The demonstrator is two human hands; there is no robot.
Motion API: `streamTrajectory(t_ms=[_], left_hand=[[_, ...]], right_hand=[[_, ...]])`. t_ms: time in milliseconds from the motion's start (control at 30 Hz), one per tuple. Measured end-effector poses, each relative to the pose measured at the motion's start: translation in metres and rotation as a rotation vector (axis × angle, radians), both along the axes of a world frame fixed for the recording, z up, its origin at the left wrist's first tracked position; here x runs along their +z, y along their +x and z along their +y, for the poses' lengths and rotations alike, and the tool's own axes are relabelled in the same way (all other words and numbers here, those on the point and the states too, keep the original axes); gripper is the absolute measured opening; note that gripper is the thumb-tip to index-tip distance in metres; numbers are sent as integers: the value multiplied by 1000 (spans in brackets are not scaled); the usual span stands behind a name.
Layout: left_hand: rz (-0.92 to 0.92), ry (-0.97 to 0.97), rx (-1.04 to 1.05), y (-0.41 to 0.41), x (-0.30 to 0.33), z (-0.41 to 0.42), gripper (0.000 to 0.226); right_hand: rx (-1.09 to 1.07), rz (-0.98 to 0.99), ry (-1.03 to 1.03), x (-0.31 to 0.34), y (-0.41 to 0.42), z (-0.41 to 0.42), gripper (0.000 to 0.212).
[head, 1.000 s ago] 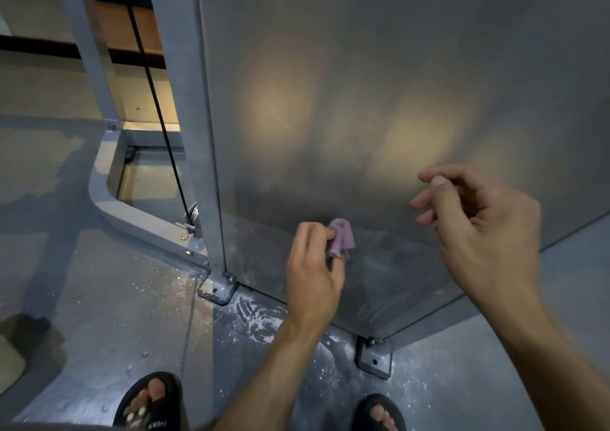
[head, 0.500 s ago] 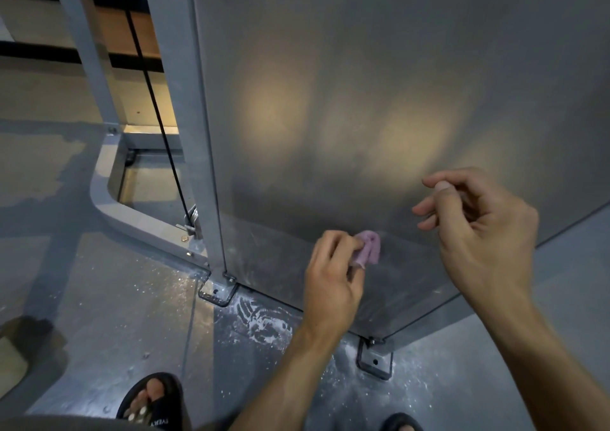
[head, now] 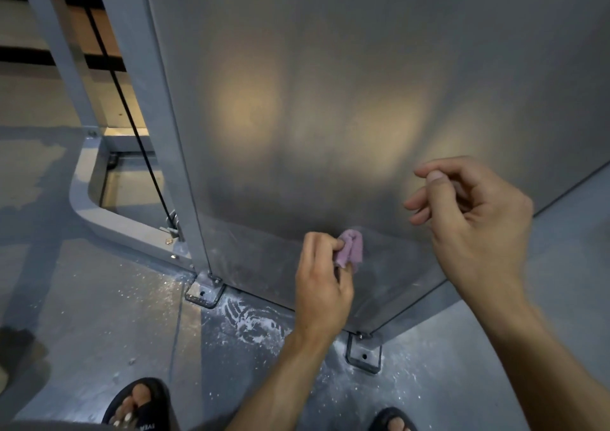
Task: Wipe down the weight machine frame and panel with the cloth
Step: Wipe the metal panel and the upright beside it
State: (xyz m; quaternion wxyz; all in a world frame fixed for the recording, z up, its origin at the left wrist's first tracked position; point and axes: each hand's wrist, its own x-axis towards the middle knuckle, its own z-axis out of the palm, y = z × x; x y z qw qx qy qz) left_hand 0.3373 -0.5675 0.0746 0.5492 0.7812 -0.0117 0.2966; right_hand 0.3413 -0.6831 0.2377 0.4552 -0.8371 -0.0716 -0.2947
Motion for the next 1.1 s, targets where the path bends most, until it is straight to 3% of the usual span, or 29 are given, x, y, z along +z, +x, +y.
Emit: streamTrajectory(t_ms=[133,200,467,700,933,1100], left_hand=[[-29,-208,211,14,14,32,16],[-71,-206,288,20,20,40,17],[-37,23,-34,2,8,-23,31],[-79,-142,186,15,23,6,19],[-13,-46,-34,0,14,-39,28],[-75,-178,200,11,29,-2,19]], right_hand=[[-12,2,8,2,-2,-4,18],[-22,0,13,2,-3,-7,18],[-41,-6,-4,-1,-7,-17,17],[-54,16,41,0,-12,-26,19],[-51,32,15,-4,-16,-31,18],[-70,33,39,1,-17,-38,19]])
